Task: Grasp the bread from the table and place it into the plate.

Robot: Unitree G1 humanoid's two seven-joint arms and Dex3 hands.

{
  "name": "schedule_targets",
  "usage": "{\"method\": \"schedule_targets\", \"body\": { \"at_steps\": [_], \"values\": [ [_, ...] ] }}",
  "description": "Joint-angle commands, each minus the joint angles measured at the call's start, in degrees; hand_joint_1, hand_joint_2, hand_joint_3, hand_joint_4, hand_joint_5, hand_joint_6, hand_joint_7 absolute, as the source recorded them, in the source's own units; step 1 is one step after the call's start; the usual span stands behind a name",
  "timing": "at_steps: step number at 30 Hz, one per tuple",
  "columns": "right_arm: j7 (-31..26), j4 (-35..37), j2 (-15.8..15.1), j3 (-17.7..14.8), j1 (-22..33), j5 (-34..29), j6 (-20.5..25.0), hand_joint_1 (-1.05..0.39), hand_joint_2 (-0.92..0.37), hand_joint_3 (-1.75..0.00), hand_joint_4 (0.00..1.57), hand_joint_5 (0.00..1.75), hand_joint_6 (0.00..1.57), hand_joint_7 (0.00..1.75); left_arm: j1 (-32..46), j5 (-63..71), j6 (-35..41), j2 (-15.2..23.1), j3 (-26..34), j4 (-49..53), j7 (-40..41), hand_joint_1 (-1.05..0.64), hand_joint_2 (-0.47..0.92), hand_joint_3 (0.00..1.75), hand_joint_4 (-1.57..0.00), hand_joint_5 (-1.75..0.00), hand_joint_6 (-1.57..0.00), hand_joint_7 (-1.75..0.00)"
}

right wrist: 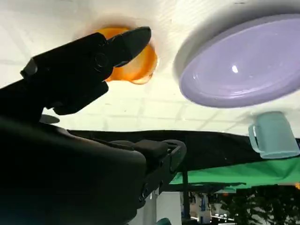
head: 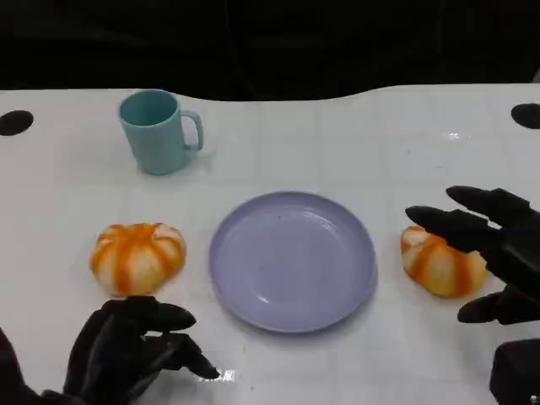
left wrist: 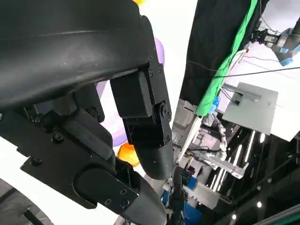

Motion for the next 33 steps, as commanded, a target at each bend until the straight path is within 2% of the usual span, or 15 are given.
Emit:
{"method": "schedule_targets", "body": {
  "at_steps": [1, 8, 16, 22, 33],
  "values": [
    [-0.9, 1.2, -1.4, 1.3, -2.2, -1.6, 1.4, -0.26, -0.62, 0.0, 0.0, 0.16, 0.21, 0.01, 0.1, 0.3, -0.1, 0.8, 0.4, -0.1, 0.4, -0.94, 0.67, 0.0, -1.57, -0.42, -1.56, 0.0],
    [-2.5, 8.5, -1.6, 5.9, -7.7, -5.5, 1.8, -0.29, -0.65, -0.01, 0.0, 0.21, 0.21, 0.01, 0.2, 0.3, 0.1, 0.7, 0.3, -0.3, 0.6, -0.93, 0.67, 0.0, -1.57, -0.41, -1.56, 0.0],
    [-5.8, 21.0, 0.0, 12.3, -15.2, -8.2, 2.3, -0.32, -0.68, -0.01, 0.05, 0.24, 0.24, 0.01, 0.4, 0.2, -0.1, 0.5, 0.3, -0.4, 0.5, -0.93, 0.66, 0.0, -1.57, -0.42, -1.56, 0.0],
    [-10.5, 31.9, 1.7, 17.5, -21.0, -10.4, 1.5, -0.38, -0.71, -0.01, 0.07, 0.24, 0.25, 0.01, 0.6, 0.3, -0.2, 0.6, 0.3, -0.6, 0.5, -0.93, 0.67, 0.0, -1.57, -0.41, -1.56, 0.0],
    [-13.6, 44.2, 5.0, 23.7, -27.5, -11.4, 2.4, -0.37, -0.75, -0.01, 0.11, 0.22, 0.26, 0.0, 0.7, 0.1, 0.3, 0.5, 0.3, -0.7, 0.7, -0.93, 0.66, 0.0, -1.57, -0.42, -1.56, 0.0]
  ]
}}
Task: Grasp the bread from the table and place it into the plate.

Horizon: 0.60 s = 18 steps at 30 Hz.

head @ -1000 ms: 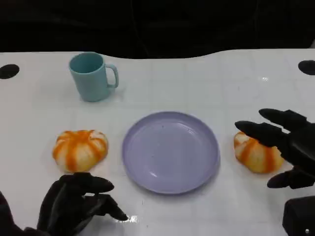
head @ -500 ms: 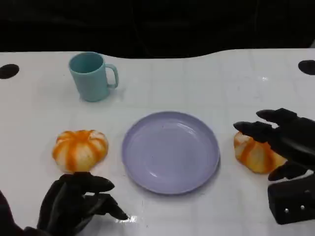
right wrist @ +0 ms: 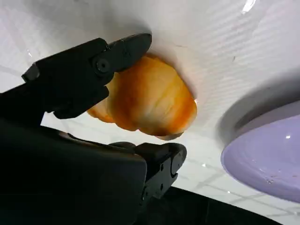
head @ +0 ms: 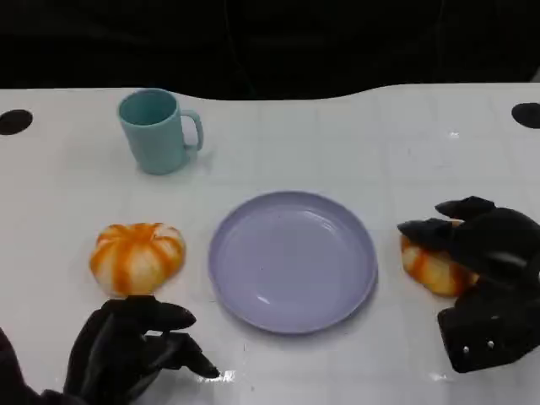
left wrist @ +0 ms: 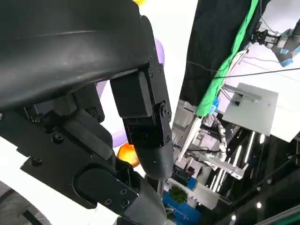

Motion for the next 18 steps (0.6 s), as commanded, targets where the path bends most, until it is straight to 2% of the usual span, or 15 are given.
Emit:
{"method": "schedule_targets", "body": {
  "at_steps": [1, 6, 9, 12, 14, 16, 17, 18],
  "values": [
    [-1.2, 4.2, 1.1, 1.9, -2.6, -0.2, 0.5, -0.36, -0.75, -0.01, 0.12, 0.22, 0.26, 0.01, 0.7, 0.2, 0.1, 0.5, 0.3, -0.6, 0.6, -0.93, 0.66, 0.0, -1.57, -0.42, -1.56, 0.0],
    [-1.2, 7.7, 2.4, 3.6, -4.5, 0.3, 0.8, -0.31, -0.75, 0.0, 0.14, 0.19, 0.26, 0.0, 1.0, 0.5, -0.1, 0.5, 0.1, -1.0, 0.8, -0.94, 0.66, 0.0, -1.57, -0.42, -1.56, 0.0],
    [-2.9, 9.1, 3.0, 3.4, -4.8, 1.1, 0.4, -0.27, -0.78, -0.02, 0.2, 0.19, 0.3, 0.02, 1.1, 0.4, 0.2, 0.5, 0.1, -1.3, 0.9, -0.94, 0.66, 0.0, -1.57, -0.42, -1.56, 0.0],
    [-6.3, 10.0, 3.8, 2.6, -5.0, 2.3, 0.0, -0.2, -0.86, -0.02, 0.46, 0.16, 0.48, 0.04, 1.2, 0.3, -0.1, 0.5, 0.1, -1.3, 0.7, -0.94, 0.66, 0.0, -1.57, -0.42, -1.56, 0.0],
    [-9.3, 10.3, 4.0, 2.3, -5.1, 2.9, -0.6, -0.15, -0.86, -0.01, 0.69, 0.19, 0.67, 0.08, 1.2, 0.4, -0.1, 0.5, 0.0, -1.4, 0.9, -0.93, 0.66, 0.0, -1.57, -0.42, -1.56, 0.0],
    [-12.2, 10.6, 4.1, 2.1, -5.2, 3.2, -1.3, -0.13, -0.87, -0.01, 0.81, 0.21, 0.76, 0.09, 1.2, 0.3, 0.1, 0.5, 0.0, -1.4, 0.9, -0.94, 0.66, 0.0, -1.57, -0.42, -1.56, 0.0],
    [-13.8, 10.7, 4.2, 2.1, -5.2, 3.2, -1.7, -0.09, -0.87, 0.0, 0.89, 0.56, 0.91, 0.12, 1.1, 0.3, 0.1, 0.5, 0.0, -1.4, 0.9, -0.93, 0.66, 0.0, -1.57, -0.42, -1.56, 0.0],
    [-15.6, 10.9, 4.2, 2.0, -5.2, 3.3, -2.3, -0.08, -0.87, 0.0, 0.85, 0.85, 0.98, 0.11, 1.1, 0.2, 0.2, 0.5, 0.0, -1.4, 0.8, -0.93, 0.66, 0.0, -1.57, -0.42, -1.56, 0.0]
  ]
}}
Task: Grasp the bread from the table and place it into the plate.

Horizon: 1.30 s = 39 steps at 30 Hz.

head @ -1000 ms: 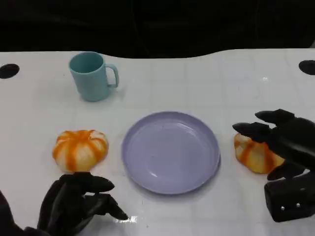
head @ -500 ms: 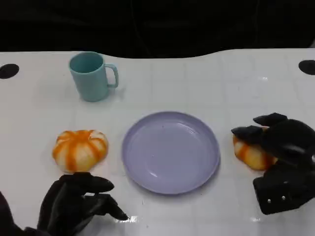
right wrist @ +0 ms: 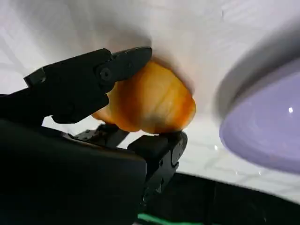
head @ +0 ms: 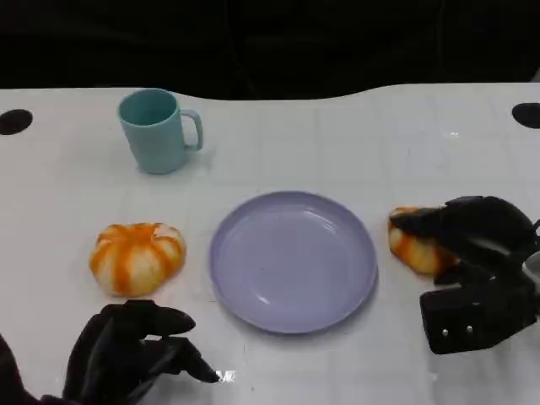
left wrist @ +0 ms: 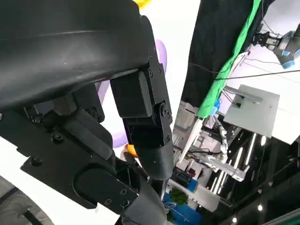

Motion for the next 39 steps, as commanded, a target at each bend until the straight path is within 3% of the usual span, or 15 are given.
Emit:
{"method": "schedule_targets", "body": {
  "at_steps": [1, 3, 6, 8, 11, 14, 17, 20, 22, 23, 24, 27, 31, 39],
  "values": [
    [-7.4, 1.1, 0.0, -0.9, -0.4, 1.3, -2.4, -0.06, -0.88, -0.01, 0.87, 1.09, 1.08, 0.12, 0.0, 0.1, 0.4, 0.6, 0.2, -0.5, 0.5, -0.93, 0.66, 0.0, -1.57, -0.42, -1.56, 0.0],
    [-9.4, 2.0, 0.4, -1.2, -0.6, 2.0, -3.8, -0.05, -0.9, -0.01, 0.87, 1.3, 1.17, 0.15, -0.1, 0.0, 0.5, 0.6, 0.3, -0.5, 0.5, -0.93, 0.66, 0.0, -1.57, -0.42, -1.56, 0.0],
    [-11.9, 3.0, 0.5, -0.8, -1.0, 2.1, -4.7, -0.05, -0.92, -0.03, 0.85, 1.48, 1.23, 0.21, -0.2, 0.1, 0.3, 0.6, 0.3, -0.3, 0.3, -0.92, 0.66, 0.0, -1.57, -0.42, -1.56, 0.0],
    [-14.5, 3.4, 0.3, -0.4, -1.2, 1.6, -5.6, 0.0, -0.91, -0.02, 0.89, 1.61, 1.26, 0.35, -0.1, 0.3, 0.2, 0.6, 0.2, -0.5, 0.6, -0.93, 0.66, 0.0, -1.57, -0.42, -1.56, 0.0],
    [-18.1, 4.1, 0.2, 0.2, -1.6, 0.9, -6.5, 0.05, -0.9, -0.02, 0.92, 1.72, 1.11, 0.9, 0.0, 0.1, 0.6, 0.6, 0.2, -0.8, 0.7, -0.93, 0.66, 0.0, -1.57, -0.42, -1.56, 0.0],
    [-20.7, 4.8, 0.5, 0.5, -2.0, 0.4, -6.6, 0.06, -0.86, -0.04, 0.95, 1.74, 1.01, 1.27, 0.0, 0.1, 0.4, 0.6, 0.2, -0.6, 0.4, -0.93, 0.66, 0.0, -1.57, -0.42, -1.56, 0.0],
    [-22.2, 5.1, 0.7, 0.4, -2.0, 0.5, -6.9, 0.06, -0.84, -0.07, 0.95, 1.75, 0.93, 1.45, 0.2, 0.3, 0.4, 0.5, 0.0, -1.0, 0.8, -0.93, 0.66, 0.0, -1.57, -0.42, -1.56, 0.0],
    [-23.1, 5.3, 1.0, 0.2, -2.1, 0.7, -7.0, 0.05, -0.8, -0.16, 0.96, 1.75, 0.91, 1.48, 0.3, 0.2, 0.7, 0.6, 0.0, -1.1, 1.0, -0.93, 0.66, 0.0, -1.57, -0.42, -1.56, 0.0],
    [-24.4, 5.3, 1.2, 0.0, -2.0, 0.8, -7.3, 0.05, -0.52, -0.69, 0.97, 1.75, 0.9, 1.5, 0.3, 0.1, 0.8, 0.6, 0.0, -1.1, 1.0, -0.93, 0.66, 0.0, -1.57, -0.42, -1.57, 0.0],
    [-25.0, 5.0, 1.3, -0.3, -2.0, 1.1, -7.6, 0.05, -0.42, -0.88, 0.98, 1.75, 0.87, 1.56, 0.3, 0.0, 0.9, 0.6, 0.0, -1.1, 1.0, -0.93, 0.65, 0.0, -1.57, -0.42, -1.57, 0.0],
    [-25.3, 4.8, 1.4, -0.5, -2.0, 1.3, -7.8, 0.06, -0.38, -0.96, 0.99, 1.75, 0.85, 1.6, 0.3, 0.0, 1.0, 0.5, 0.1, -1.1, 1.0, -0.93, 0.65, 0.0, -1.57, -0.42, -1.57, 0.0],
    [-25.6, 3.0, 1.4, -1.2, -2.0, 2.1, -9.1, 0.08, -0.32, -1.03, 0.99, 1.75, 0.84, 1.62, 0.4, 0.3, 0.6, 0.7, 0.0, -1.1, 0.9, -0.94, 0.65, 0.0, -1.57, -0.43, -1.57, 0.0],
    [-25.1, 0.6, 2.0, -2.6, -1.5, 4.6, -13.3, 0.15, -0.19, -1.28, 1.03, 1.75, 0.91, 1.57, 0.4, 0.1, 0.6, 0.7, 0.1, -1.1, 0.7, -0.94, 0.66, 0.01, -1.57, -0.42, -1.56, 0.0],
    [-20.5, -6.6, 3.7, -3.9, 0.4, 7.3, -17.3, 0.01, -0.11, -1.56, 1.07, 1.75, 0.91, 1.61, 0.3, 0.0, 0.8, 0.6, -0.1, -1.0, 0.7, -0.93, 0.66, 0.0, -1.57, -0.42, -1.56, 0.0]
  ]
}}
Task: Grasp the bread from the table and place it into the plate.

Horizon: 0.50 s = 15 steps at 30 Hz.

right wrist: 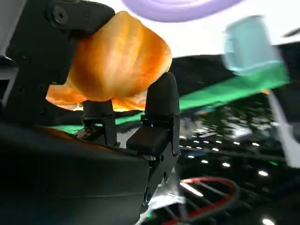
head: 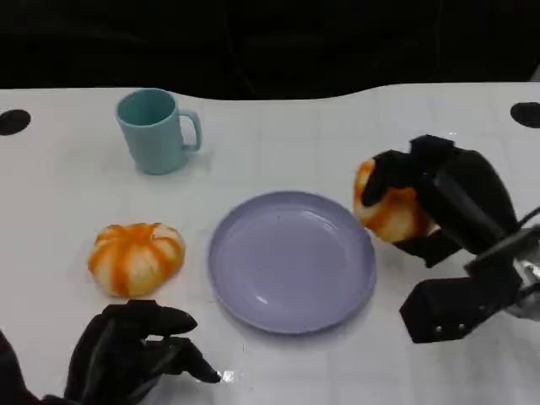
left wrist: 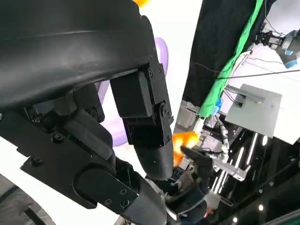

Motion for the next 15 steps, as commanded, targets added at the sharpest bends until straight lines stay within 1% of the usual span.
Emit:
{"method": "schedule_targets", "body": {
  "at_steps": [1, 4, 8, 10, 12, 15],
  "values": [
    [3.3, -3.9, 0.5, -1.3, 1.4, 2.4, -1.4, 0.01, -0.11, -1.57, 1.07, 1.75, 0.91, 1.61, 0.1, 0.1, 0.0, 0.5, 0.3, -0.4, 0.2, -0.93, 0.66, 0.0, -1.57, -0.42, -1.56, 0.0],
    [5.8, -6.1, 1.4, -1.5, 1.8, 3.3, -2.2, 0.04, -0.09, -1.58, 1.06, 1.75, 0.89, 1.63, 0.1, 0.6, -0.5, 0.5, 0.1, -0.5, 0.5, -0.94, 0.66, 0.0, -1.57, -0.42, -1.56, 0.0],
    [9.5, -7.5, 3.2, -2.0, 2.0, 4.7, -2.9, 0.02, -0.1, -1.6, 1.06, 1.75, 0.88, 1.64, 0.5, 0.7, -0.4, 0.5, 0.0, -1.0, 0.7, -0.94, 0.66, 0.0, -1.57, -0.42, -1.56, 0.0],
    [10.8, -7.7, 4.4, -2.1, 2.0, 5.4, -3.1, 0.01, -0.12, -1.56, 1.06, 1.75, 0.86, 1.7, 0.7, 0.5, 0.0, 0.6, 0.0, -1.4, 0.7, -0.95, 0.66, 0.0, -1.57, -0.42, -1.56, 0.0],
    [11.4, -7.5, 5.6, -2.0, 1.8, 5.2, -2.9, 0.05, -0.12, -1.52, 1.04, 1.75, 0.81, 1.74, 0.9, 0.4, 0.3, 0.6, 0.0, -1.6, 0.6, -0.95, 0.66, 0.0, -1.57, -0.42, -1.57, 0.0],
    [10.8, -5.6, 7.3, -1.5, 1.1, 3.9, -2.6, 0.06, -0.13, -1.5, 1.03, 1.75, 0.8, 1.75, 1.1, 0.5, 0.0, 0.5, -0.2, -1.8, 0.5, -0.94, 0.66, 0.0, -1.57, -0.42, -1.56, 0.0]
  ]
}}
